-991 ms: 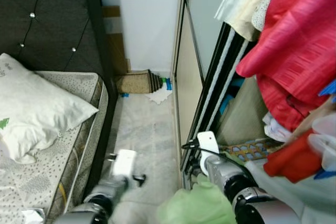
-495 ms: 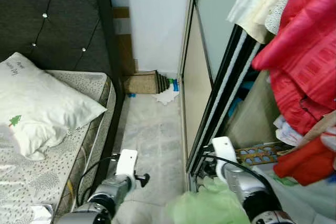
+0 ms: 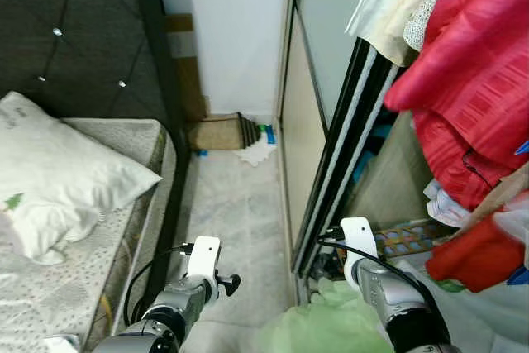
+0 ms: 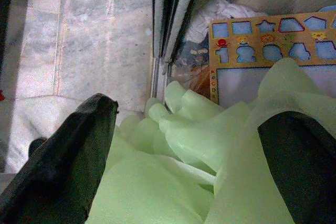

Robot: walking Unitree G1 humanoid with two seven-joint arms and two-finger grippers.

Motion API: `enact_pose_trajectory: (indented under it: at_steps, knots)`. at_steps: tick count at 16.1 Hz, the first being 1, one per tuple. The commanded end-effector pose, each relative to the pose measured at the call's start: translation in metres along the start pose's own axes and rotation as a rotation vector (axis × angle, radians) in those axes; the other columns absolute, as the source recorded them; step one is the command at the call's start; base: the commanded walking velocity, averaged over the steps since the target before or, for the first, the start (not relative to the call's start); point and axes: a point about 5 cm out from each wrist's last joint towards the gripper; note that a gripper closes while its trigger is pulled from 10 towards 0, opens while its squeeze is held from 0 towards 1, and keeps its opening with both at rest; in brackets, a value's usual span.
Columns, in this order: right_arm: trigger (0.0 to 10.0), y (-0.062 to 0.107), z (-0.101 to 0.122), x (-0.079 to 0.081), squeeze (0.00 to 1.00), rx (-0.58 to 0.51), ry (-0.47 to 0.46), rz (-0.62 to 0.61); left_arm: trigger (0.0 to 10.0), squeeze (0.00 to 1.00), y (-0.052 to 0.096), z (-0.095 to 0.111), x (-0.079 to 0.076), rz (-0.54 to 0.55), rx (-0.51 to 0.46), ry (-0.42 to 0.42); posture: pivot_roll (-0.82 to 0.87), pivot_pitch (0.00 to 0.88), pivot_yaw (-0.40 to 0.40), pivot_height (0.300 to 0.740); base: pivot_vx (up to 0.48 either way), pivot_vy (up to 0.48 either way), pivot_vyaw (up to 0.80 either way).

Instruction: Clean up the room

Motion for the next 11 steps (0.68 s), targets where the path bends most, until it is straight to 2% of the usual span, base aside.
enact_pose_trajectory:
  at_steps: [1,6,9,11]
  knots:
    - [10.0,0.0021,0.0035,0.0012,0.0,-0.018,-0.005,0.009,10.0,0.0,0.0003,0.0023,0.0011,0.001,-0.003,0.005,-0.16,0.026,-0.033,0.74,0.0,0.285,0.0]
    - [10.0,0.0053,0.0034,0.0032,0.0,-0.008,-0.006,0.017,10.0,0.0,0.0004,0.0015,0.0023,0.004,-0.001,0.006,-0.16,0.027,-0.035,0.74,0.0,0.285,0.0]
    - [10.0,0.0084,0.0014,0.0012,0.0,0.012,-0.04,0.001,10.0,0.0,0.0005,-0.0003,0.0029,0.006,0.006,-0.001,-0.17,0.033,-0.027,0.74,0.0,0.0,-0.79]
    - [10.0,0.0084,-0.0002,0.0004,0.0,0.016,-0.047,-0.009,10.0,0.0,0.0004,-0.0013,0.0023,0.003,0.012,-0.012,-0.17,0.034,-0.023,0.74,0.0,0.0,-0.24]
Point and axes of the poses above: a point about 5 cm out from each wrist's last joint towards the gripper, its own y axis pointing back from the gripper into the wrist, its own z axis along the axis of the wrist's last joint, x = y × z, and after that the axes turned 10 degrees about y, right-handed
